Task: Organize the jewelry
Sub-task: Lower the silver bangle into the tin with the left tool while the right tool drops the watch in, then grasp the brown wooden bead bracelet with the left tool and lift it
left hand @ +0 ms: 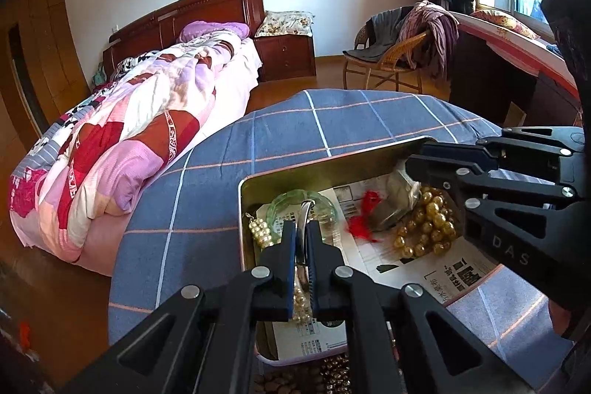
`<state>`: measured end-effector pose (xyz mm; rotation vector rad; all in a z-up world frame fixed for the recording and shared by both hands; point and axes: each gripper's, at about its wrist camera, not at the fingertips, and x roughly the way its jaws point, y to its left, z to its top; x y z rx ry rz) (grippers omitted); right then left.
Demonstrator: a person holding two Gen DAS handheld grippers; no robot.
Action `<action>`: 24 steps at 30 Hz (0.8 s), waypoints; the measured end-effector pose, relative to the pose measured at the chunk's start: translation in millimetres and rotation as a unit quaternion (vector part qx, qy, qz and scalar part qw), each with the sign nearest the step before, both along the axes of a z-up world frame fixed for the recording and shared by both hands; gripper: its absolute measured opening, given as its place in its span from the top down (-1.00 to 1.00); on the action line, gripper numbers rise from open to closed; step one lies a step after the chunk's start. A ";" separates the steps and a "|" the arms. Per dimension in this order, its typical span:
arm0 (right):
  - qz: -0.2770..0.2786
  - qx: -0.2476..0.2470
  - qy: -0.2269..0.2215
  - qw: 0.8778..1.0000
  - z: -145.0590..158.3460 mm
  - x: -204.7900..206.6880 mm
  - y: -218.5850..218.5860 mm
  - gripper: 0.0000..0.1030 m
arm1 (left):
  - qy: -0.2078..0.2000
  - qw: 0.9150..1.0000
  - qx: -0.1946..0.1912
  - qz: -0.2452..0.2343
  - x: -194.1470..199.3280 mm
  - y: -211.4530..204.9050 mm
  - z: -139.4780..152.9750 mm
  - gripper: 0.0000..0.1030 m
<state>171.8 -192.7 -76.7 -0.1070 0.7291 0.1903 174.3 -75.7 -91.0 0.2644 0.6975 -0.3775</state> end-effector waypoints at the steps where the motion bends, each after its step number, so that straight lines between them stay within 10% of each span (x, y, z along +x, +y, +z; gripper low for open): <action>1: 0.001 0.000 0.000 1.000 0.6 -0.2 0.3 0.68 | -0.001 1.000 0.001 0.000 -0.5 -0.5 0.3 0.90; 17: 0.001 -0.017 -0.010 1.000 -0.8 -9.3 4.7 0.45 | -0.013 1.000 0.004 0.010 -4.5 1.4 5.0 0.84; 19: 0.001 -0.019 -0.011 1.000 -1.2 -10.7 4.6 0.32 | -0.014 1.000 0.006 0.016 -5.0 2.6 4.4 0.56; 21: 0.001 -0.017 -0.011 1.000 -1.2 -11.5 4.3 0.23 | -0.022 0.999 0.008 0.028 -6.8 4.6 5.6 -0.25; 24: 0.000 -0.015 -0.011 1.000 -2.0 -14.7 3.2 0.23 | -0.033 0.999 -0.005 0.027 -12.1 9.7 10.2 -0.33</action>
